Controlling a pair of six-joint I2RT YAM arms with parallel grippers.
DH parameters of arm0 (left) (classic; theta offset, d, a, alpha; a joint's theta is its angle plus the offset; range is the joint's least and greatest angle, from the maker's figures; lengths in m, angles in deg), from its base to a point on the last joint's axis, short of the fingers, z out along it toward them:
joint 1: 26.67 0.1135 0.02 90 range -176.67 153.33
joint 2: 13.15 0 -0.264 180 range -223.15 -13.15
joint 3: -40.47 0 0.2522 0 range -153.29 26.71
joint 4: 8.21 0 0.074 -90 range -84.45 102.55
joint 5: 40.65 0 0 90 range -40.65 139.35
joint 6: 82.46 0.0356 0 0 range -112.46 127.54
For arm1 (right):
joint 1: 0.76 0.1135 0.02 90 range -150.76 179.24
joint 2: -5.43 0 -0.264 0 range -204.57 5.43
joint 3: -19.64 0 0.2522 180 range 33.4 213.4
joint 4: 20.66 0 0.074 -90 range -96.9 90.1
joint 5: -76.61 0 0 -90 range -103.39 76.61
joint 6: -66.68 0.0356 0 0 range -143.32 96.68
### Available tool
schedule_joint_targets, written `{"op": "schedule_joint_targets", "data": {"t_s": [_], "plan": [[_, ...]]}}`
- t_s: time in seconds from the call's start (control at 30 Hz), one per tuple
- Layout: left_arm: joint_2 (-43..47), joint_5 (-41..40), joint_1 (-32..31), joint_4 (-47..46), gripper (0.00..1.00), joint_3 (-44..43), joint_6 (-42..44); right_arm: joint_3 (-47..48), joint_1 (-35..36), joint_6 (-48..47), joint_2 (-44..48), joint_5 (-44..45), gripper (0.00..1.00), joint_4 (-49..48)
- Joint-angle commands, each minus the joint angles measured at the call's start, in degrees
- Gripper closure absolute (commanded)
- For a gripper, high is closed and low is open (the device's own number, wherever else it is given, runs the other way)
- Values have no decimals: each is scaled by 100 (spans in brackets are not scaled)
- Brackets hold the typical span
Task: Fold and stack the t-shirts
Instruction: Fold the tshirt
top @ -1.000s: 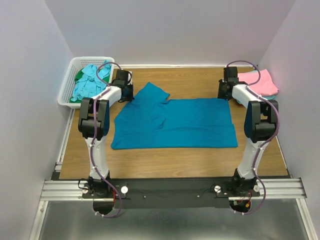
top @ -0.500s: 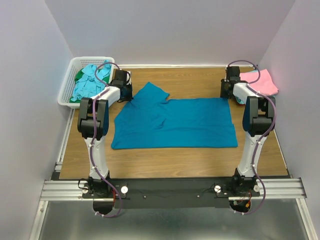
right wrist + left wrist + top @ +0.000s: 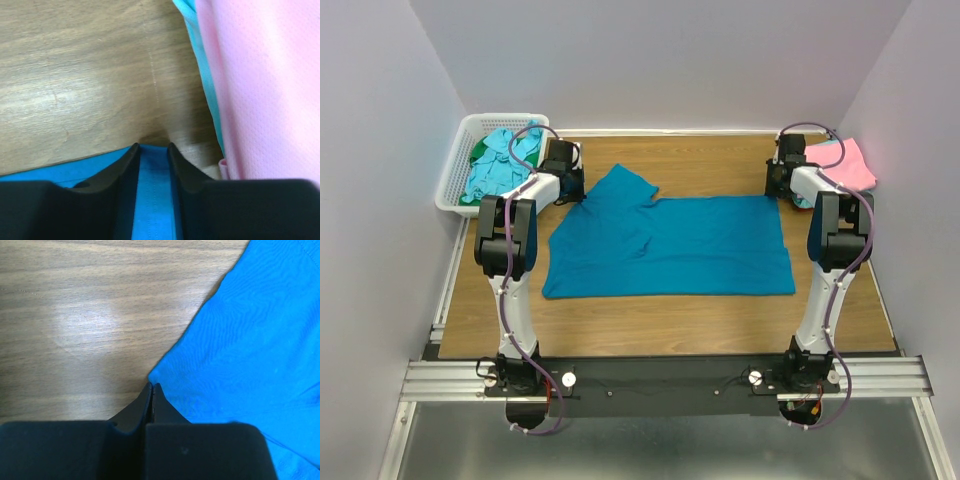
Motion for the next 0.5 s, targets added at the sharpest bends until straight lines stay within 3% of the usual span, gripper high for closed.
{"op": "schedule_joint_targets", "data": {"t_s": [0.0,0.1,0.2,0.47], "plan": [[-33,39,46,232,100,171,39,-171,-59,-46,-223,-212,70,24],[-15,65,46,232,100,162,39,-188,-59,-64,-197,-265,86,24],[3,117,46,284,100,101,47,-180,-59,-73,-127,-222,96,24],[327,91,46,381,100,4,109,-276,-59,6,366,-134,99,24]]}}
